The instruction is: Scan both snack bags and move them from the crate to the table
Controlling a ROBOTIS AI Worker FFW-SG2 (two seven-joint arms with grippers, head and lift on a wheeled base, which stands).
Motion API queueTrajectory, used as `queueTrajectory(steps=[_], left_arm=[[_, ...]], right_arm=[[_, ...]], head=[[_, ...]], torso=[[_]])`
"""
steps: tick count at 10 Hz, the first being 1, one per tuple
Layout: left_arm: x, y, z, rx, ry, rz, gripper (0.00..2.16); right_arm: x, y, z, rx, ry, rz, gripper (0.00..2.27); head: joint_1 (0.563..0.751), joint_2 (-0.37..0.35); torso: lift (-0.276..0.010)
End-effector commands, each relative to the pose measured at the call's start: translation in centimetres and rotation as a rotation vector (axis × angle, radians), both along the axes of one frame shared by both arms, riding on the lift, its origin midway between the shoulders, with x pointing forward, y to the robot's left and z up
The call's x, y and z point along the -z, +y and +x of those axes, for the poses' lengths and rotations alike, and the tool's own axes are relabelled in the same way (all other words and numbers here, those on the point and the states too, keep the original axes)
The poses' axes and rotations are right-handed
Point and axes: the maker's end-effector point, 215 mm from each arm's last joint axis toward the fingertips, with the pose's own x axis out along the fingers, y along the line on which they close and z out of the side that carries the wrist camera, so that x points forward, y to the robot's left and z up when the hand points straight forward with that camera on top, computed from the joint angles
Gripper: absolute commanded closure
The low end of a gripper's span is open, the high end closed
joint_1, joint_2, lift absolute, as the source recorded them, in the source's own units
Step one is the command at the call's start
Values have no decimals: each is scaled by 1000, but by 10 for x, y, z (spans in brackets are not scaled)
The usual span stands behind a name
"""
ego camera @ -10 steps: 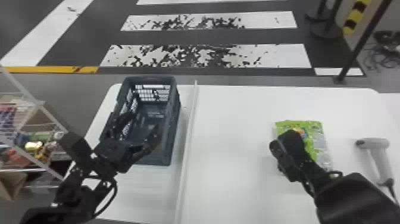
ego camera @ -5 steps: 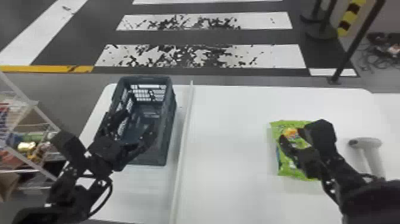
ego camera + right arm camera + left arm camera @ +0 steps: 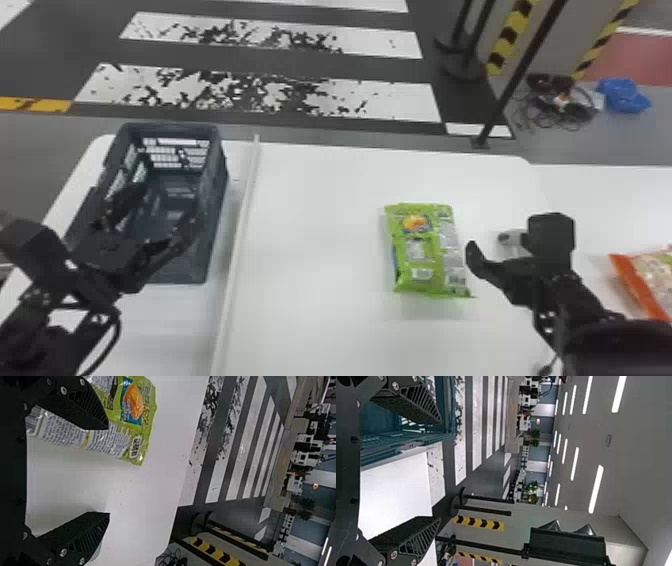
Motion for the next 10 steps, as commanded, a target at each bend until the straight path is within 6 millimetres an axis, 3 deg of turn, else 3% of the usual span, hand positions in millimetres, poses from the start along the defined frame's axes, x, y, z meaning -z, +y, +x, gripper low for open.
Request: queueTrajectory(steps=[1,4,8,9,10], left_arm=[[9,-11,-1,1,34,-1,147],[21,-24,-1,7,65,19,147],[27,-23,-6,9,79,26,147],[28,-23,-6,10,81,28,147],[28,-23,-6,10,81,28,147]], right_arm=[[10,-38,-16,63,8,-1,167],[33,-78,-18,116,28,22,167],[72,-98,4,122,109,47,171],[80,-102,6,124,132,37,218],[87,-106,4,123,162,37,437]], head=[[695,-124],[695,-239],[695,-287],[695,-290],[695,-292]], torso=[[-37],[-37],[-37],[-37],[-37]])
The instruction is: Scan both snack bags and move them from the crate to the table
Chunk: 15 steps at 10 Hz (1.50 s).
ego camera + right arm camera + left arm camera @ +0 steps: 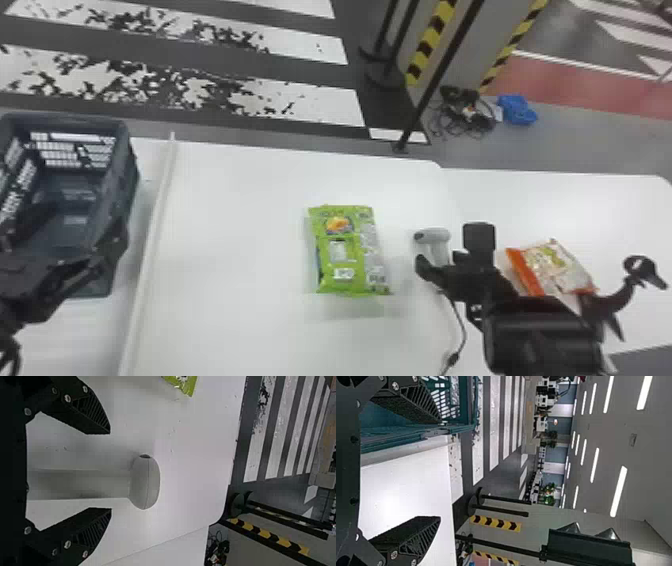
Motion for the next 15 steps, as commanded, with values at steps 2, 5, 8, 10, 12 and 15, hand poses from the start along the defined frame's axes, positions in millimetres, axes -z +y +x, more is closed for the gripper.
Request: queueTrajectory(steps=[2,5,8,10,12,15], left_arm=[[2,1,0,0,4,0,147],[3,1,-1,-1,7,1,147],[6,1,-2,-1,11,1,147],[5,0,-1,-1,10,-1,147],[5,1,-1,-2,10,0,147],[8,2,-4,-9,12,-5,147]], right_arm=[[12,-9,-7,15,58,-9,1764],[4,-8,0,16,28,-1,2246],[-22,7,-22,17,16,6,2246],[-34,22,-61,27,79,25,2246],[-51,41,-80,9,79,36,2246],[-62,87,-111,-33,139,85,2246]], head=[[695,-302],[695,-310],[695,-302],[695,-297],[695,-289],[695,-256]], torso=[[-37],[-37],[-37],[-37],[-37],[-37]])
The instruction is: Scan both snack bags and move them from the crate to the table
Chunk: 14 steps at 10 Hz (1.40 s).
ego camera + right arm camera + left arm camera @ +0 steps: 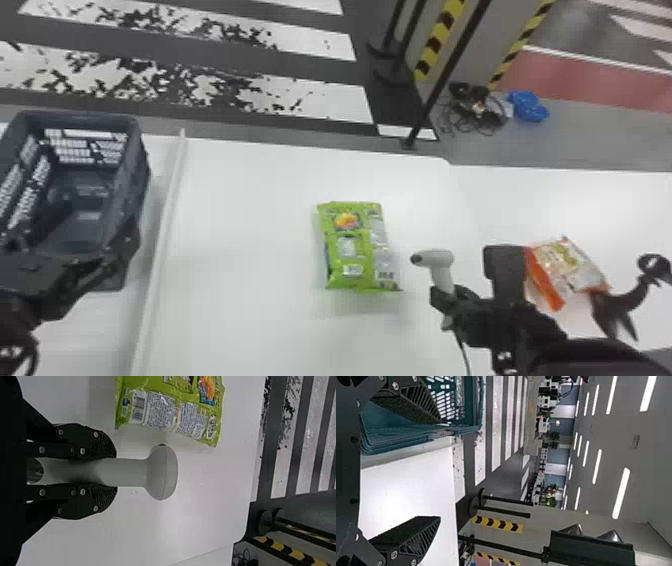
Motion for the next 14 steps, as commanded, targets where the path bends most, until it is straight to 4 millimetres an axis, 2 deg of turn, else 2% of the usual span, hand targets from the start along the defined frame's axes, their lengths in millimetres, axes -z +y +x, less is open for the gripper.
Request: queueTrajectory(steps=[1,4,7,11,14], left_arm=[[0,2,-2,-5,-1,-3,147],[0,5,-1,-10,-3,-1,147],[3,7,-2,-15,1,0,147],[4,7,-2,-14,4,0,147],[0,5,-4,-10,-1,0,151]], right_arm=[[-1,26,-7,-35,17,25,2246],[6,59,-12,-87,43,42,2246],[10,71,-17,-109,65,19,2246],[5,65,-15,-97,60,10,2246],[-10,25,9,-25,19,-18,2246]], head=[[695,-247],[695,-180],[695,-135],[695,-128],[695,-160]], torso=[[-37],[-37],[-37],[-37],[-37]])
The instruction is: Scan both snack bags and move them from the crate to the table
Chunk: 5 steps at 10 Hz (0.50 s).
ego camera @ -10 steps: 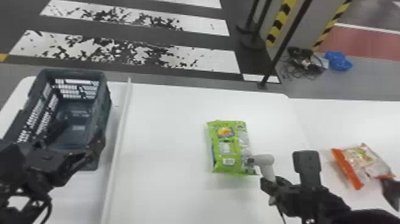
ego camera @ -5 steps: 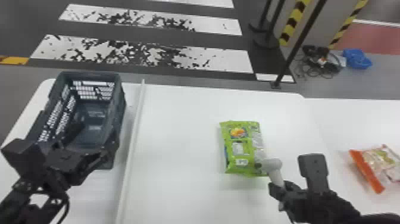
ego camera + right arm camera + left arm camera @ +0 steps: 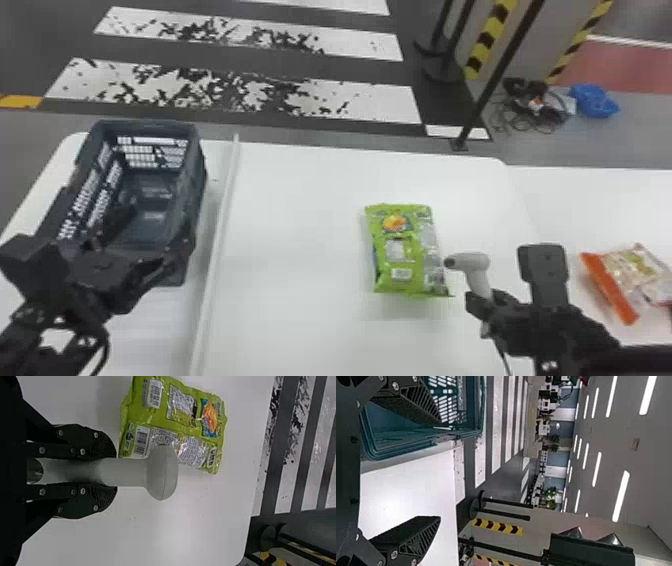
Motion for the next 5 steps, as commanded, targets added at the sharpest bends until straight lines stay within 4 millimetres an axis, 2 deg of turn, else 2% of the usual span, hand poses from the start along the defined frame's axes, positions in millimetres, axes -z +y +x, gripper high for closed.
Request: queueTrajectory(steps=[1,3,5], left_arm=[[0,0,-1,1,0,0,151],[-3,-2,-4,4,-1,-1,151],[-7,1,-6,1,-7,1,151]], right_arm=[[1,-21,18,30,-24,-4,2246],[16,-44,37,62,-12,2,2246],[15,-58,79,35,-132,-5,2246]], head=[[695,-168],[695,-205],[695,-228]], torso=[[-37],[-37],[-37]])
